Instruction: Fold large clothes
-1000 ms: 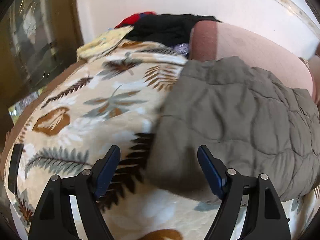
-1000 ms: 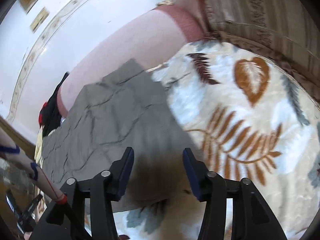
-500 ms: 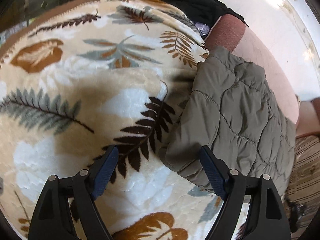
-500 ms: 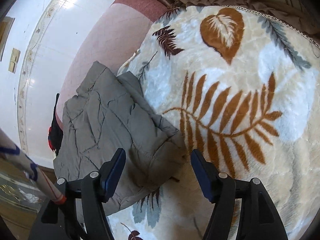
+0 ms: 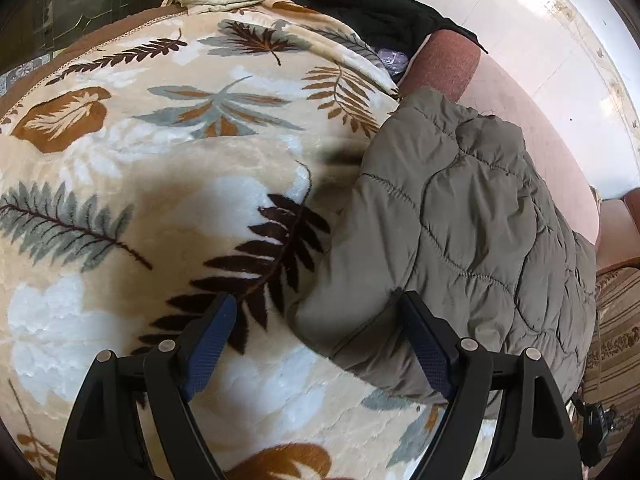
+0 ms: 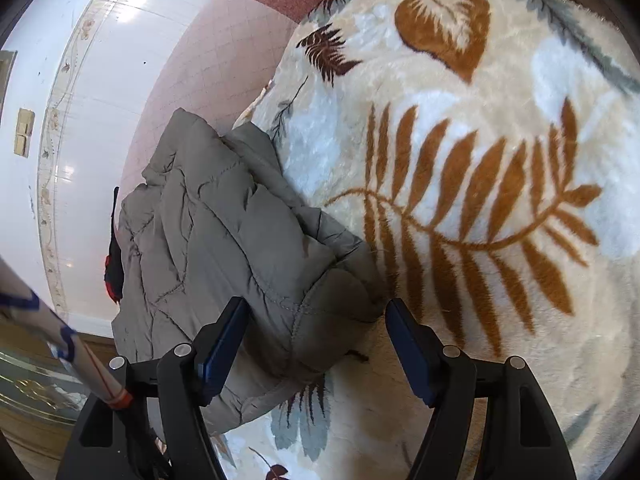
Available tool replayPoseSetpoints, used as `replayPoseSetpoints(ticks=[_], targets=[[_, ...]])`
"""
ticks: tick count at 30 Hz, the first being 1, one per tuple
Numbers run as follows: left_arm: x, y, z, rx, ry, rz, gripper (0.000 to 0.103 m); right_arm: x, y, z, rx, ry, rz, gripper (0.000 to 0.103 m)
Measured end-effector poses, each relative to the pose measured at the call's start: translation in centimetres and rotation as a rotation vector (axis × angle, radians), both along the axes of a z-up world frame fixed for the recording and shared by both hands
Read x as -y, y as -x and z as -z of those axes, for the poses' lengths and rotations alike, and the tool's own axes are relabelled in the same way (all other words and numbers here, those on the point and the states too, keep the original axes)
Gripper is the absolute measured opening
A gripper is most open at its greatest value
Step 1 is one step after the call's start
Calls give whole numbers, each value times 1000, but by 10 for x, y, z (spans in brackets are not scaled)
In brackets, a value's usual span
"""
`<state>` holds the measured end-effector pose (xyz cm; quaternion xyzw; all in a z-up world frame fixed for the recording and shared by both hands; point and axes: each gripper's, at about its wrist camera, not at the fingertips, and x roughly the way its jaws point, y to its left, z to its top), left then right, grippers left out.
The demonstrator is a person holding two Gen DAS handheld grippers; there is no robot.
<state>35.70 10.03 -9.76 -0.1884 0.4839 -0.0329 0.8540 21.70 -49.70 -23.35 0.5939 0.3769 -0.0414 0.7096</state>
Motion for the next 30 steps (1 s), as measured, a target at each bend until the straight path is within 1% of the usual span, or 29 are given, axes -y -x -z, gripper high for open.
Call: replayPoseSetpoints(ticks=[1, 3, 6, 9, 11, 15, 18, 21, 24, 25, 26, 28, 30], targets=[[1, -1, 1, 10, 4, 0, 84, -1, -1, 2, 7, -6, 2, 77], [4, -3, 5, 26, 0, -9, 88, -2, -2, 7, 26, -18, 16, 80], [11, -9, 11, 43, 1, -3, 91, -5, -7, 13, 49, -37, 33, 82], [19, -13, 14, 57, -2, 4, 93, -9, -13, 11, 69, -16, 35, 86], [26, -16, 14, 77, -11, 21, 93, -12, -19, 10, 81, 2, 30, 87], [36, -20, 13, 101, -39, 32, 93, -15, -29, 9, 78, 25, 10, 87], [40, -21, 12, 118, -64, 34, 93, -13, -29, 9, 75, 15, 12, 87], [42, -21, 10, 128, -81, 34, 93, -14, -28, 6, 55, 26, 11, 87], [43, -20, 10, 133, -90, 34, 93, -15, -26, 7, 60, 33, 13, 86], [43, -20, 10, 135, -93, 32, 93, -15, -26, 8, 66, 37, 14, 85], [44, -19, 9, 139, -101, 32, 93, -16, -27, 7, 73, 52, 14, 82], [48, -17, 7, 160, -140, 42, 92, -18, -27, 5, 82, 74, 12, 75], [55, -15, 3, 186, -177, 64, 83, -18, -28, 1, 103, 88, 7, 60]])
